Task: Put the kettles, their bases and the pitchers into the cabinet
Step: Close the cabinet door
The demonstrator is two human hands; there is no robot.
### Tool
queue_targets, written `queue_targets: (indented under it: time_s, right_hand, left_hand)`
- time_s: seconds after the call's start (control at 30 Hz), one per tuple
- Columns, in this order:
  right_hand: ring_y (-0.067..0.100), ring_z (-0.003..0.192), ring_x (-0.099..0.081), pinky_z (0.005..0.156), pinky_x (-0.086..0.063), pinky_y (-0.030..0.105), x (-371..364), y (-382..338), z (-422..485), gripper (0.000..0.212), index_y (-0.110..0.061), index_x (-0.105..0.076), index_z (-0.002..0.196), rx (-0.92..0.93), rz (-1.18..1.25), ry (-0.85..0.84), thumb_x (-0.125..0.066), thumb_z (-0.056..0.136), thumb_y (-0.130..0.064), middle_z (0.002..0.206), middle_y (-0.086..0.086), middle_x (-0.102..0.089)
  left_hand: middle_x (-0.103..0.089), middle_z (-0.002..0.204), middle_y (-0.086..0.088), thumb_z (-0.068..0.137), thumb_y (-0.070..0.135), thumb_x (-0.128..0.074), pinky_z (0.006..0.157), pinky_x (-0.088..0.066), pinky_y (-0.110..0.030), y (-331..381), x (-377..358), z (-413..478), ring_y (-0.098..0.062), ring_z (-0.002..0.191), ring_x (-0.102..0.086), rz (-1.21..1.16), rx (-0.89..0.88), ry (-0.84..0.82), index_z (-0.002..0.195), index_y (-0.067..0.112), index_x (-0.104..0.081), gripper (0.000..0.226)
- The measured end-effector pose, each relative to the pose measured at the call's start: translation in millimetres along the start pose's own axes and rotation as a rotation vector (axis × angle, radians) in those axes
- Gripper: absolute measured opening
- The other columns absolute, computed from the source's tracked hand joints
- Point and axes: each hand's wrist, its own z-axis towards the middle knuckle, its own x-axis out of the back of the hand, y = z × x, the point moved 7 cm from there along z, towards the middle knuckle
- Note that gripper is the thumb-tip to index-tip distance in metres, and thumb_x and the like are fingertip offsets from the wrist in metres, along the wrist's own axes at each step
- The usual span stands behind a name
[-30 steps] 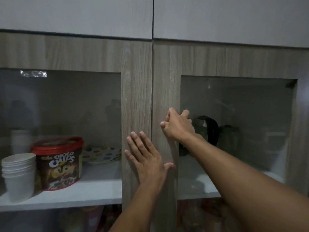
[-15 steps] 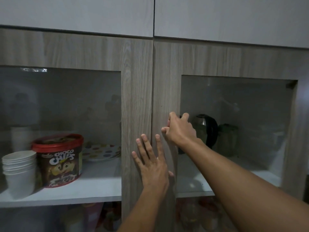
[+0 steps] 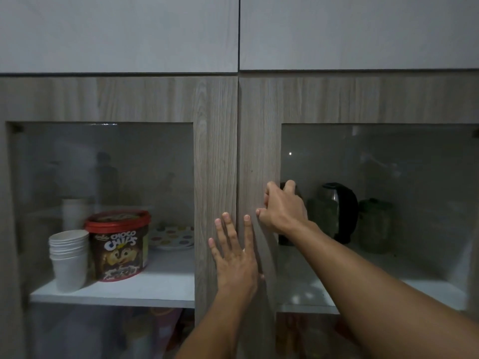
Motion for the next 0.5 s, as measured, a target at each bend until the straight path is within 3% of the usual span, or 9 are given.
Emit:
queue_targets:
  time_s: [0.13,0.23,0.33,0.43,0.5]
  right_hand:
    - [0.020,0.085,-0.057,0.074,-0.052,0.035,8.0,3.6,-1.2,0.027,-0.023,-0.051,0.099,-0.015,0.086,-0.085,-0.073,0.082,-0.024,0.125,0.006,-0.042]
    - [0.022,0.095,-0.057,0.085,-0.053,0.040,10.0,4.3,-8.9,0.040,-0.021,-0.050,0.115,-0.015,0.106,-0.195,-0.073,0.082,-0.024,0.136,0.009,-0.040]
    - [0.022,0.097,-0.056,0.087,-0.052,0.040,25.4,3.5,-23.3,0.040,-0.021,-0.050,0.120,0.006,0.152,-0.171,-0.070,0.086,-0.025,0.135,0.007,-0.042]
    - [0.019,0.094,-0.056,0.079,-0.049,0.034,40.8,-0.8,-44.0,0.022,-0.023,-0.053,0.104,0.051,0.284,-0.133,-0.069,0.088,-0.026,0.116,0.000,-0.050]
    - [0.020,0.095,-0.062,0.080,-0.054,0.038,50.4,-4.3,-62.4,0.015,-0.024,-0.055,0.090,0.054,0.361,-0.140,-0.070,0.087,-0.025,0.105,0.001,-0.062]
  left_hand:
    - [0.063,0.129,-0.019,0.075,0.048,-0.072,0.109,0.014,-0.064,-1.5,4.2,-3.5,-0.042,0.127,0.050,0.030,-0.011,-0.047,0.123,0.023,0.058,0.141]
    - [0.058,0.134,-0.016,0.084,0.034,-0.067,0.114,0.007,-0.064,-1.9,17.0,-8.8,-0.039,0.135,0.041,-0.002,-0.045,-0.092,0.130,0.028,0.049,0.125]
    - [0.040,0.150,-0.014,0.088,0.022,-0.060,0.118,0.003,-0.058,-4.3,37.1,-29.3,-0.036,0.145,0.025,-0.068,-0.029,-0.119,0.142,0.030,0.036,0.111]
    - [0.016,0.159,-0.020,0.086,0.019,-0.064,0.120,-0.007,-0.052,-12.7,46.0,-65.3,-0.037,0.149,0.004,-0.078,0.038,-0.152,0.152,0.028,0.019,0.105]
    - [-0.002,0.158,-0.024,0.088,0.012,-0.061,0.119,-0.021,-0.048,-20.2,41.9,-97.5,-0.039,0.146,-0.015,-0.058,0.063,-0.223,0.153,0.019,-0.004,0.088]
